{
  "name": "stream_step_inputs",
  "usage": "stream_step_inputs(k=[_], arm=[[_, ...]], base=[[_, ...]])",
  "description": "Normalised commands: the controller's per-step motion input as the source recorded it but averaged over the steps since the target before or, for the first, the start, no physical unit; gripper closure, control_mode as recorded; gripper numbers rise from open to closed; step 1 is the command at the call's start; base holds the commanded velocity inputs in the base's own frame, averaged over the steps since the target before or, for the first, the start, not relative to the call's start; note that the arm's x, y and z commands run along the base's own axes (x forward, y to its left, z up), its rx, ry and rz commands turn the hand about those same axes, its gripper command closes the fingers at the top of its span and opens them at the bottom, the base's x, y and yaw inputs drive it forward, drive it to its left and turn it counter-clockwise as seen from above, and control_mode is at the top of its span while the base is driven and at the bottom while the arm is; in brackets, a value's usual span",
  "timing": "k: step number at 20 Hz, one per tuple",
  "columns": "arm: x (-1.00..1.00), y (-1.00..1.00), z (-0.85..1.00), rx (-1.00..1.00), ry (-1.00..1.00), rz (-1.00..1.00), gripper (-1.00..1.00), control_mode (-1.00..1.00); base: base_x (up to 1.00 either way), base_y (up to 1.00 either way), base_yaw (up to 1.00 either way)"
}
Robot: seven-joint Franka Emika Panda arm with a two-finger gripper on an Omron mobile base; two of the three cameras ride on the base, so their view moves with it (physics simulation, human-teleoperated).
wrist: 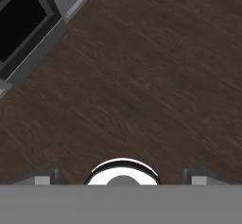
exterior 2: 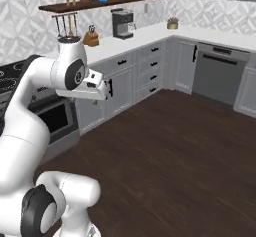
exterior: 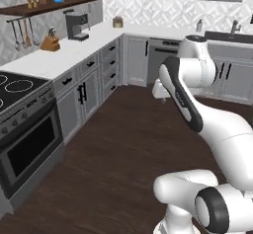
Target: Gather all objects into one cabinet and sort the glasses and bowls to opposite sides.
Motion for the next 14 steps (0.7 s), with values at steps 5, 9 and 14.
stream_step_inputs(k=[5, 9, 14], arm=[[0.00, 0.00, 0.00, 0.00, 0.00, 0.00, -1.00, 1.00], [0.00, 0.00, 0.00, 0.00, 0.00, 0.00, -1.00, 1.00], [0.00, 0.00, 0.00, 0.00, 0.00, 0.00, -1.00, 1.00]], base=[[1.00, -0.37, 0.18], [1.00, -0.31, 0.22], [1.00, -0.31, 0.24]])
